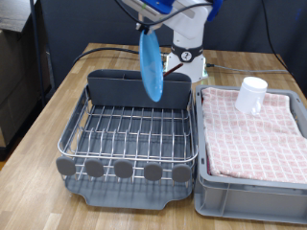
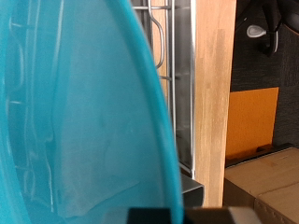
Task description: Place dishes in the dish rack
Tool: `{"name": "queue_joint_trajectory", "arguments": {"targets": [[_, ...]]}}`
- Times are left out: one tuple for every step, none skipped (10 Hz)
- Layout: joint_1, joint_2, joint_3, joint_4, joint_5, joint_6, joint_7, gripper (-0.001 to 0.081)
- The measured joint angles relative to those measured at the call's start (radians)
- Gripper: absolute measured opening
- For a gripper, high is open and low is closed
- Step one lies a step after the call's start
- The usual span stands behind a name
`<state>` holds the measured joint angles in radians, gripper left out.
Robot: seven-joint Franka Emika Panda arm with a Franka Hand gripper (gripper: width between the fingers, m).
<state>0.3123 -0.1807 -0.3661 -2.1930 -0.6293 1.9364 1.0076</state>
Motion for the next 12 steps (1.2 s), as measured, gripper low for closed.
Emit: {"name": "queue_joint_trajectory", "arguments": {"targets": [[0.0, 0.002, 0.003, 0.0, 0.0, -0.005, 0.006, 0.0019], [0.0, 0.005, 0.004, 0.0, -0.024, -0.003, 0.004, 0.0019], [0.0, 0.008, 0.002, 0.001, -0.06, 0.001, -0.007, 0.0019], [-0.001, 0.014, -0.005, 0.008, -0.094, 0.01, -0.029, 0.0019], [-0.003, 0.023, -0.017, 0.019, -0.117, 0.024, -0.06, 0.0019], [-0.007, 0.036, -0.031, 0.033, -0.136, 0.045, -0.092, 0.0019], [-0.011, 0.054, -0.046, 0.05, -0.152, 0.066, -0.124, 0.0019], [-0.015, 0.073, -0.06, 0.071, -0.162, 0.082, -0.158, 0.0019], [-0.018, 0.093, -0.072, 0.094, -0.165, 0.09, -0.184, 0.0019], [-0.018, 0.111, -0.082, 0.116, -0.167, 0.09, -0.198, 0.0019], [-0.019, 0.127, -0.092, 0.134, -0.168, 0.088, -0.2, 0.0019], [-0.019, 0.142, -0.102, 0.146, -0.179, 0.088, -0.2, 0.0019]]}}
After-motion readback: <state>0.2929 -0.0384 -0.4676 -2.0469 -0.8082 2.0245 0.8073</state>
